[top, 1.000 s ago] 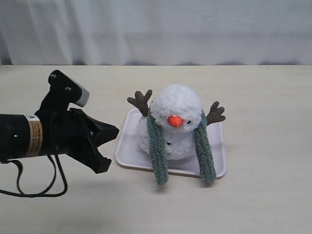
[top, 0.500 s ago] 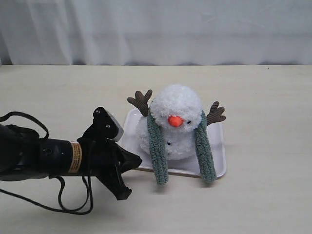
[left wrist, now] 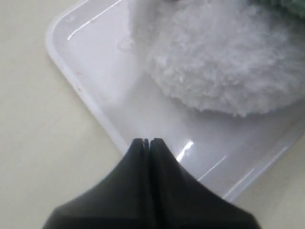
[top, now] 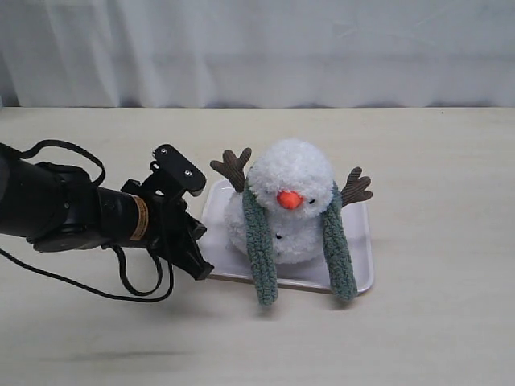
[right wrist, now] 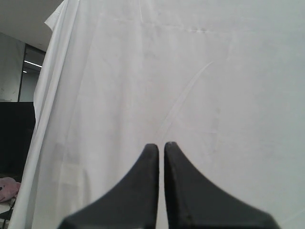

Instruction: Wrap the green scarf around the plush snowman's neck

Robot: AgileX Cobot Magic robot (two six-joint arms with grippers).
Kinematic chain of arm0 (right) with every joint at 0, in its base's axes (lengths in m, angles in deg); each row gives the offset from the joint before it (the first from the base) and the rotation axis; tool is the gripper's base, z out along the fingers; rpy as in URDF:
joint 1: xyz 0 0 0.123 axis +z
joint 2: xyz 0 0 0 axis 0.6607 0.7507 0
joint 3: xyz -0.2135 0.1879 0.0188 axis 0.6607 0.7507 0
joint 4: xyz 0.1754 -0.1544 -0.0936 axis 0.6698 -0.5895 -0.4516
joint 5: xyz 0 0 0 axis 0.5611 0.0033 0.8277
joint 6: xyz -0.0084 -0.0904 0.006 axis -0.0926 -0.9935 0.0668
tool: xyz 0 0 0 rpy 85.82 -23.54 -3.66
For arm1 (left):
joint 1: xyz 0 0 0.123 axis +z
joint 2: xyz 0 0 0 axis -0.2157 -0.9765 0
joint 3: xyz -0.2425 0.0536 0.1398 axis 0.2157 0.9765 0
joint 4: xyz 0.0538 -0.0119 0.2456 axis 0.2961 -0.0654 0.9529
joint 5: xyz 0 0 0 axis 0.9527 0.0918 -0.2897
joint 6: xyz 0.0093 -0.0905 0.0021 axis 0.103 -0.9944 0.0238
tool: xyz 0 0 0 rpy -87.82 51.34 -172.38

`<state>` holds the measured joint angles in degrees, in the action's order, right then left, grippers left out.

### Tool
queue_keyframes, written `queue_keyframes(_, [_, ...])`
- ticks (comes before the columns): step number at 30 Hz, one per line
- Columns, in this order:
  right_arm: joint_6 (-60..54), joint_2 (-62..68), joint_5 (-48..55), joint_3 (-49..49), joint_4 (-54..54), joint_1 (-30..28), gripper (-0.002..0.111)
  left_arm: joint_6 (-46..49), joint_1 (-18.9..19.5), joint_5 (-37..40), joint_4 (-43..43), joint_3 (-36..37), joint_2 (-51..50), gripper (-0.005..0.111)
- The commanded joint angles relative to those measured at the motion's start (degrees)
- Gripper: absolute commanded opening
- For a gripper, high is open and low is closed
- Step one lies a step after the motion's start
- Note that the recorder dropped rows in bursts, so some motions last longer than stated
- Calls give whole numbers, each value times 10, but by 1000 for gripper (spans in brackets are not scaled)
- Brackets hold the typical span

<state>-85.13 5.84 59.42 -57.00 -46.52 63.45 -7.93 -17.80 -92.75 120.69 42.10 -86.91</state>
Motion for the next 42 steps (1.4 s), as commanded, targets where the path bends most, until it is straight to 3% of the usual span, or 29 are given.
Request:
queue_keyframes(1, [2, -3, 6, -2, 2, 0, 4, -5, -3, -4, -6, -20, -41, 0])
queue_keyframes(12, [2, -3, 7, -2, 2, 0, 4, -39, -4, -42, 2, -23, -67, 0])
queue_keyframes(20, [2, -3, 4, -2, 2, 0, 4, -164, -4, -38, 141, -19, -66, 0])
queue_keyframes(29, [2, -3, 4, -2, 2, 0, 4, -194, -4, -170, 189, -19, -64, 0])
queue_keyframes(36, [2, -3, 4, -2, 2, 0, 4, -186, -4, -186, 189, -20, -64, 0])
queue_keyframes(38, [2, -3, 4, -2, 2, 0, 4, -183, -4, -161, 189, -20, -64, 0])
queue_keyframes(42, [2, -3, 4, -2, 2, 0, 4, -153, -3, -39, 189, -20, -41, 0])
